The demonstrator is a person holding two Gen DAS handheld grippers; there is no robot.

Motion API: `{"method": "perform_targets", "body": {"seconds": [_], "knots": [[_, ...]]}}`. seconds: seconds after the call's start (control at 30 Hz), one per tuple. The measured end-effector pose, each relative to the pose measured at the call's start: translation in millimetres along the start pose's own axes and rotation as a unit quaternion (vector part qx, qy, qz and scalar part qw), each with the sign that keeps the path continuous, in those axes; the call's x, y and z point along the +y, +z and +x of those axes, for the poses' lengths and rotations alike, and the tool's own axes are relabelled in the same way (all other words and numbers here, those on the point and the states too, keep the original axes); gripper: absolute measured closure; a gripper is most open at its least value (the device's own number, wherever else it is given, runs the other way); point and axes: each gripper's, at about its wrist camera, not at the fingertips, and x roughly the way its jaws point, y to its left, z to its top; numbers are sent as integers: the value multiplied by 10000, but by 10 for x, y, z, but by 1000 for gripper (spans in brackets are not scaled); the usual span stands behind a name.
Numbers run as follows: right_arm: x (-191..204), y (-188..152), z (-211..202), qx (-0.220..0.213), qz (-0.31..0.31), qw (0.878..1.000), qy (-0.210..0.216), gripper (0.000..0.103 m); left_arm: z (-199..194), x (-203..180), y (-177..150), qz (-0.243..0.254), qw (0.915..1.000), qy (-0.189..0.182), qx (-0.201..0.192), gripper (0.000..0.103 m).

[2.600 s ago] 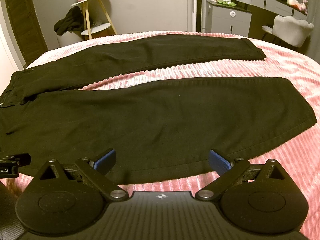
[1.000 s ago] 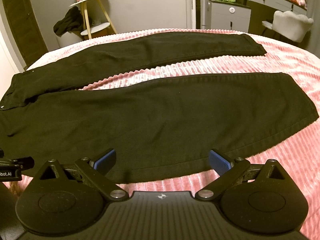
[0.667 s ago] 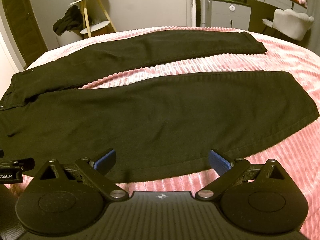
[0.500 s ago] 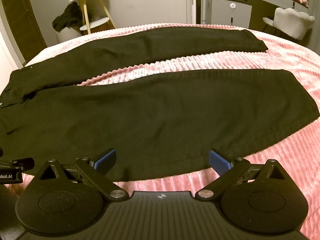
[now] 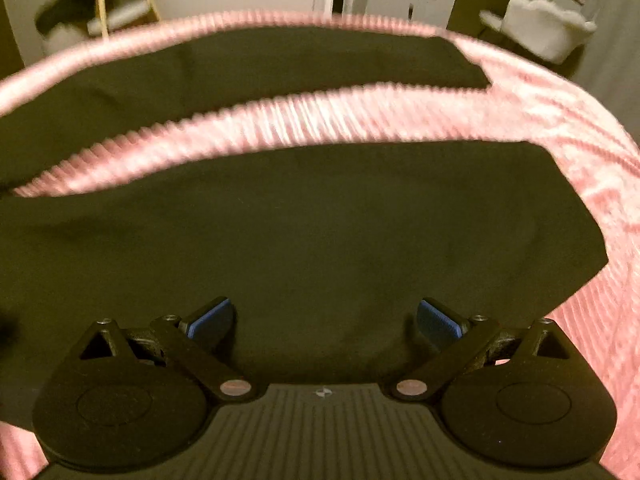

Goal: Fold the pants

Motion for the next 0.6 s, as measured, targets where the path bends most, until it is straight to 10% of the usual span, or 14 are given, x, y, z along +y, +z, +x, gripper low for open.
{"method": "perform_targets", "body": {"seconds": [0.17,0.4,0.6], "knots": [[-379,15,196,285,990,9911,845,4,374,-111,408,-634,9955,342,-613,0],[-319,324,215,995,746,9883,882,7,973,150,446,-992,9901,775,-621,0],[-316,1566,-12,-239,1287,9832,1274,11,1052,400,481,-1394,9859,448,-816,0]]}}
